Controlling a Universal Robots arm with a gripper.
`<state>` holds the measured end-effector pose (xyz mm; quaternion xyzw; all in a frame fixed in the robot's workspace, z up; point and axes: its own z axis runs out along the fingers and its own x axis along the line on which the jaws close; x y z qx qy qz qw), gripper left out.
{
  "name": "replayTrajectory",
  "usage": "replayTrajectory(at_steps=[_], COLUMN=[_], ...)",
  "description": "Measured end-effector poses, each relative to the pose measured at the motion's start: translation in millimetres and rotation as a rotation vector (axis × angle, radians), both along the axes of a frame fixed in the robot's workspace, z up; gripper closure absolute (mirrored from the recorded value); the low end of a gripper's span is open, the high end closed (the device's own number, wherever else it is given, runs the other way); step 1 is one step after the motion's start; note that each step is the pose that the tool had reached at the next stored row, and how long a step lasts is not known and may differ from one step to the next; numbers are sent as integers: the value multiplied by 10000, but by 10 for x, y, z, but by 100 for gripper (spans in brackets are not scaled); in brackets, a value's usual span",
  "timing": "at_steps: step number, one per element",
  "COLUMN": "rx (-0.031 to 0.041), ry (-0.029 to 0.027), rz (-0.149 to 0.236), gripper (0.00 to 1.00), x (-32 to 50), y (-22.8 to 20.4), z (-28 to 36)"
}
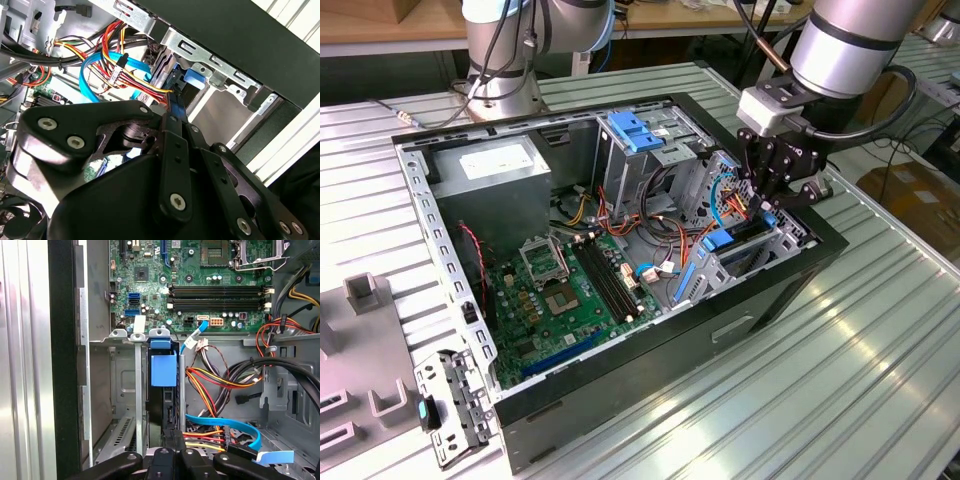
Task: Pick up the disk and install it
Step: 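Insert the first disk wire, then insert the second disk wire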
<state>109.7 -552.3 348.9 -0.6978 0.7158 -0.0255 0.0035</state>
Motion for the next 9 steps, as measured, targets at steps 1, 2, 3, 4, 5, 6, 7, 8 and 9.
replayTrajectory(at_steps=[1, 2, 3, 4, 5, 6, 7, 8, 9], rx=[0, -1, -1, -2, -2, -2, -3, -3, -4], ry=[0, 0, 0, 0, 0, 0, 0, -1, 0], rz=[1, 0, 0, 0, 0, 1, 0, 0, 0], gripper=[89, 89, 89, 89, 89, 89, 89, 89, 89], x=[0, 0, 0, 0, 0, 0, 0, 0, 0], y=[0, 0, 0, 0, 0, 0, 0, 0, 0], z=[0, 0, 0, 0, 0, 0, 0, 0, 0])
